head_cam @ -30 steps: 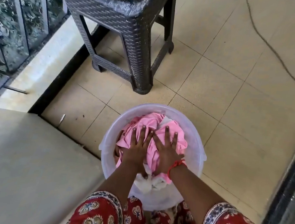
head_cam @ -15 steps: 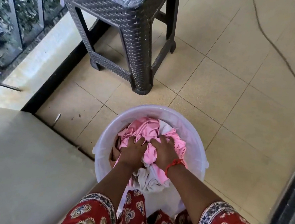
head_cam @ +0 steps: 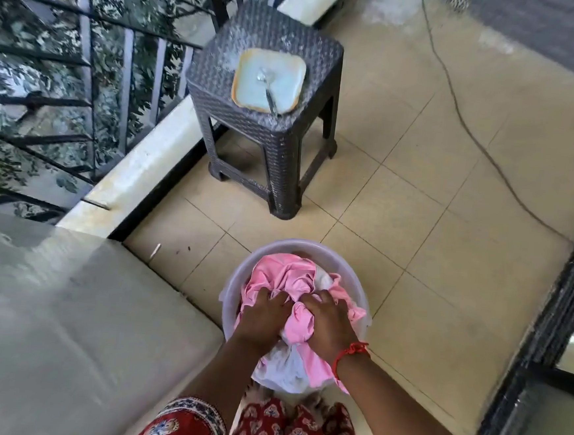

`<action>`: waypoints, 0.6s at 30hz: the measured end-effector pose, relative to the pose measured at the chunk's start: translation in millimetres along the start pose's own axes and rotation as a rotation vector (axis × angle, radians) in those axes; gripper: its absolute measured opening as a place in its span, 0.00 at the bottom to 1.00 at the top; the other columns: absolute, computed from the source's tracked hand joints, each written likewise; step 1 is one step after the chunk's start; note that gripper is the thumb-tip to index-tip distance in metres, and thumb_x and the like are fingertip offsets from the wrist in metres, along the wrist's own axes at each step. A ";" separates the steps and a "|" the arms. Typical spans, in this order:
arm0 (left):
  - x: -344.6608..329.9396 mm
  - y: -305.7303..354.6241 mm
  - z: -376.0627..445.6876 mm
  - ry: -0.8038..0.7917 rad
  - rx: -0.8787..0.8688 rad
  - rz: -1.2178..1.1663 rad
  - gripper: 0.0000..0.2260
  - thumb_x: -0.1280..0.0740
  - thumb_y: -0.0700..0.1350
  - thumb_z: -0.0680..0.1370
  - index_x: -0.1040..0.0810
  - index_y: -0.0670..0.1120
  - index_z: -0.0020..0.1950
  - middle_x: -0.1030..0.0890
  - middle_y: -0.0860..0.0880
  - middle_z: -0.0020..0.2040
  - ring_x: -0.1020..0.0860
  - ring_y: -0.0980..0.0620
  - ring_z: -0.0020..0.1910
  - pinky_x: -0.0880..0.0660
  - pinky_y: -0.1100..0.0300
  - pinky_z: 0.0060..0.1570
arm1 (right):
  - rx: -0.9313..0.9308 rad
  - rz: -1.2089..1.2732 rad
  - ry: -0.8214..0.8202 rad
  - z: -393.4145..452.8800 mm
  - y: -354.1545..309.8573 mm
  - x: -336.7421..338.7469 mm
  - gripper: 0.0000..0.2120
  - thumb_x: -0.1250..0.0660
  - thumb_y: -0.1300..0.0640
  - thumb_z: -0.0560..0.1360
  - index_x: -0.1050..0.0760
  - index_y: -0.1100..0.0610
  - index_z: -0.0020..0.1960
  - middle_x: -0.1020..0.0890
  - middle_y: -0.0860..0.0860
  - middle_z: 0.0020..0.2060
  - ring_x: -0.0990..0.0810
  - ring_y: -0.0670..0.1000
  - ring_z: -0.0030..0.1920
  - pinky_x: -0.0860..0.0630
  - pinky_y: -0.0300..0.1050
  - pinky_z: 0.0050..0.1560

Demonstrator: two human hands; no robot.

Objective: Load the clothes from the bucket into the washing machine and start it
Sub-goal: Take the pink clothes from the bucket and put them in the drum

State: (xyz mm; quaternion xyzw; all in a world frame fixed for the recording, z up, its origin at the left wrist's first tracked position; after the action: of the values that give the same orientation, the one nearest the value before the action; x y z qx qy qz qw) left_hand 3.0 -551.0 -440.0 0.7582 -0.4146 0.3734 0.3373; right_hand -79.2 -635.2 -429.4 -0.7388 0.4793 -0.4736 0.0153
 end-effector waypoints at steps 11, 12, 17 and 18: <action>134.2 16.6 -62.6 -0.087 0.043 -0.034 0.25 0.38 0.42 0.78 0.39 0.50 0.74 0.34 0.48 0.68 0.35 0.38 0.65 0.22 0.42 0.48 | 0.040 -0.021 0.036 -66.5 -74.3 115.4 0.32 0.32 0.62 0.64 0.28 0.46 0.67 0.26 0.53 0.60 0.26 0.61 0.58 0.32 0.48 0.60; 149.8 19.6 -70.8 -0.087 0.036 -0.028 0.25 0.37 0.42 0.78 0.39 0.50 0.74 0.34 0.48 0.68 0.35 0.38 0.65 0.22 0.43 0.48 | 0.046 -0.030 0.041 -74.3 -82.1 126.9 0.33 0.31 0.61 0.63 0.29 0.44 0.67 0.26 0.52 0.60 0.25 0.61 0.58 0.31 0.49 0.60; 227.4 29.5 -111.2 0.001 0.061 -0.026 0.24 0.36 0.45 0.78 0.37 0.49 0.73 0.32 0.46 0.67 0.33 0.39 0.64 0.23 0.43 0.48 | 0.099 -0.019 0.081 -119.1 -134.8 196.0 0.33 0.35 0.57 0.63 0.29 0.45 0.68 0.26 0.53 0.61 0.26 0.61 0.59 0.31 0.45 0.60; 243.8 32.1 -119.2 0.018 0.065 -0.029 0.24 0.36 0.45 0.77 0.36 0.49 0.72 0.32 0.46 0.67 0.33 0.39 0.65 0.24 0.44 0.49 | 0.124 -0.021 0.101 -127.1 -145.5 209.8 0.32 0.36 0.55 0.62 0.28 0.46 0.68 0.26 0.53 0.61 0.25 0.61 0.59 0.31 0.44 0.60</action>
State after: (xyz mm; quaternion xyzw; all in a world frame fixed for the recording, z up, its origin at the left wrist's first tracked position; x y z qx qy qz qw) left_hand 32.6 -558.8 -168.4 0.7714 -0.3882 0.3886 0.3213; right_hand -49.7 -653.4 -146.4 -0.7167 0.4414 -0.5389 0.0317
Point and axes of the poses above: each hand's wrist, its own z-axis towards the middle knuckle, its own x-axis out of the back of the hand, y = z × x, the point moved 7 cm from there along z, towards the middle knuckle
